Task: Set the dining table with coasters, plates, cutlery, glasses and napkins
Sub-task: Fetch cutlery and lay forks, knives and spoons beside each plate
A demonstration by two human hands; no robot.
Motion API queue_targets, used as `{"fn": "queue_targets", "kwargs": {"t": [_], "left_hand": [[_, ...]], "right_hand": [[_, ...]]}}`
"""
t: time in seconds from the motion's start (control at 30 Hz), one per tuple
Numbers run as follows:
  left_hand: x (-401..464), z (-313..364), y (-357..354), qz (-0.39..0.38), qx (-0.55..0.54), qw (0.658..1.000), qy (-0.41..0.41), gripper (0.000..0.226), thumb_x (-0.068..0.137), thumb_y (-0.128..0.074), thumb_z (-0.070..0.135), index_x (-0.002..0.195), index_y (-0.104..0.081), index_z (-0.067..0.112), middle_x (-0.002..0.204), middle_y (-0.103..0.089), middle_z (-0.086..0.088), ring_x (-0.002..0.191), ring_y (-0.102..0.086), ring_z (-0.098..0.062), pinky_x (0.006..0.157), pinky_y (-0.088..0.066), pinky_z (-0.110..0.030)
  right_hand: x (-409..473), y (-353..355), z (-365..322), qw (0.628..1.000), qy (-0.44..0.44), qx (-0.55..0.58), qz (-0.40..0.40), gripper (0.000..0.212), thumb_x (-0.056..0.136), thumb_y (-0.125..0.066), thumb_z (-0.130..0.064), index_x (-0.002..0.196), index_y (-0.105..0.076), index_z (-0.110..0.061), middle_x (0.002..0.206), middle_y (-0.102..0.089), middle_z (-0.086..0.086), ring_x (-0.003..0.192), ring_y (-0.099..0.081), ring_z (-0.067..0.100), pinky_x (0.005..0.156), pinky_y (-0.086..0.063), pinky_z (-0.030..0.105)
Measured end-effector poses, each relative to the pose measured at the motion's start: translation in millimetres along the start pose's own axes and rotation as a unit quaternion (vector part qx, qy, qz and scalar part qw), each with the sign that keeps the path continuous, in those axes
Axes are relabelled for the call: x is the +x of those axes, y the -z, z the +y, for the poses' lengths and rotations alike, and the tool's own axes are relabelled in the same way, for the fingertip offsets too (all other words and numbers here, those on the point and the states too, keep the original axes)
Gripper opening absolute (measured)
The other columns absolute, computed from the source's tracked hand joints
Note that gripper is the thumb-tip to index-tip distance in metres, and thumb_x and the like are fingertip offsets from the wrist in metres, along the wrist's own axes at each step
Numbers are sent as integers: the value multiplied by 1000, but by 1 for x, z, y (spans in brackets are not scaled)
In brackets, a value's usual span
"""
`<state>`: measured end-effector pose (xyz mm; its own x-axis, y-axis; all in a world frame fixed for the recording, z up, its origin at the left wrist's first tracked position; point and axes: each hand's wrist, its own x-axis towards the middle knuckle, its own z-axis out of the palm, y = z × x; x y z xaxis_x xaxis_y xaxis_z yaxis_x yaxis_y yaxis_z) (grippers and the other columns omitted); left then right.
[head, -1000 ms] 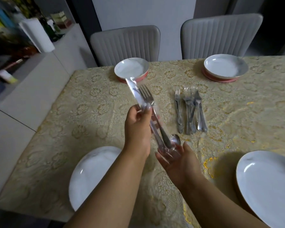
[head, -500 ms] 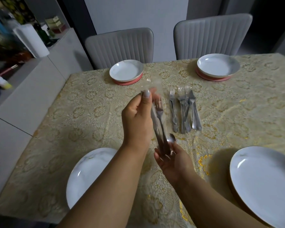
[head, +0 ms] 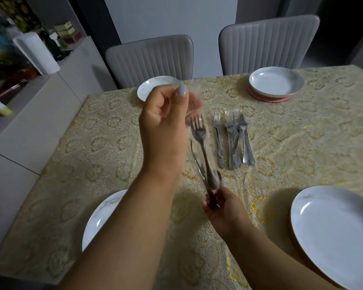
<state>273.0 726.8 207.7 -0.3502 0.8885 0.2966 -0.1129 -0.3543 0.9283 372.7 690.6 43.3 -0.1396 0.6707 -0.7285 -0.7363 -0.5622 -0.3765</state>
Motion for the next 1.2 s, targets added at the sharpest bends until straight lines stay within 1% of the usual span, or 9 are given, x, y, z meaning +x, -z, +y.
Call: {"fn": "queue_targets", "kwargs": {"t": [0.13,0.27,0.43,0.63,0.73,0.87,0.97,1.07,1.2], "left_hand": [[7,13,-4,-22,35,999,-21,18,96,-54,12,80,-59,17,79,-67,-8,85,-67,-30,88,-55,-49],[5,19,-11,-88,101,991,-27,10,98,-52,13,88,-56,12,84,-67,-11,82,-69,-31,75,-60,-47],[7,19,-11,-50,58,997,7,10,101,-44,14,93,-49,14,83,-65,-8,79,-72,-27,67,-59,-39],[13,17,-10,-73,29,995,57,10,103,-40,15,95,-46,12,81,-65,-8,82,-72,-27,79,-59,-42],[16,5,-9,-68,40,992,97,10,102,-44,18,98,-49,10,84,-67,-9,88,-71,-30,86,-57,-45],[10,-19,4,-87,99,980,149,24,92,-59,35,108,-58,17,95,-71,-8,96,-69,-25,93,-52,-47],[4,-38,11,-62,70,973,213,16,91,-61,28,103,-64,17,97,-73,-9,94,-71,-24,94,-51,-51],[12,-56,16,0,114,975,190,19,99,-52,20,91,-67,14,85,-74,-2,83,-72,-18,86,-54,-40],[33,-71,22,68,105,977,175,23,101,-48,15,86,-66,13,78,-72,-2,73,-70,-16,69,-54,-31]], "right_hand": [[1,3,-2,999,12,-34,-34,32,97,-49,-31,78,-57,-6,68,-53,8,62,-47,18,63,-47,32],[2,-2,-5,997,19,-51,-59,39,93,-50,-40,95,-65,-4,74,-57,11,65,-48,19,65,-48,33],[1,-3,-9,994,32,-96,-50,39,93,-49,-42,94,-65,-7,73,-58,7,64,-49,16,60,-42,30],[1,4,-14,980,78,-183,-11,35,96,-47,-41,95,-70,-14,68,-53,-1,66,-45,13,67,-39,31],[3,5,-12,959,128,-251,19,30,99,-45,-31,81,-62,-14,68,-52,-4,60,-46,8,59,-40,26],[3,3,-12,926,198,-317,57,35,102,-38,-31,89,-62,-7,77,-58,5,66,-50,18,55,-41,27],[5,3,-13,923,208,-315,82,34,102,-39,-26,86,-61,-6,83,-57,21,69,-51,36,54,-37,28],[9,8,-10,922,211,-310,100,41,100,-43,-34,74,-58,-6,65,-48,8,57,-40,17,51,-33,26],[10,7,-6,915,233,-319,85,40,97,-50,-31,72,-58,-1,60,-46,3,50,-35,11,43,-30,20]]}}
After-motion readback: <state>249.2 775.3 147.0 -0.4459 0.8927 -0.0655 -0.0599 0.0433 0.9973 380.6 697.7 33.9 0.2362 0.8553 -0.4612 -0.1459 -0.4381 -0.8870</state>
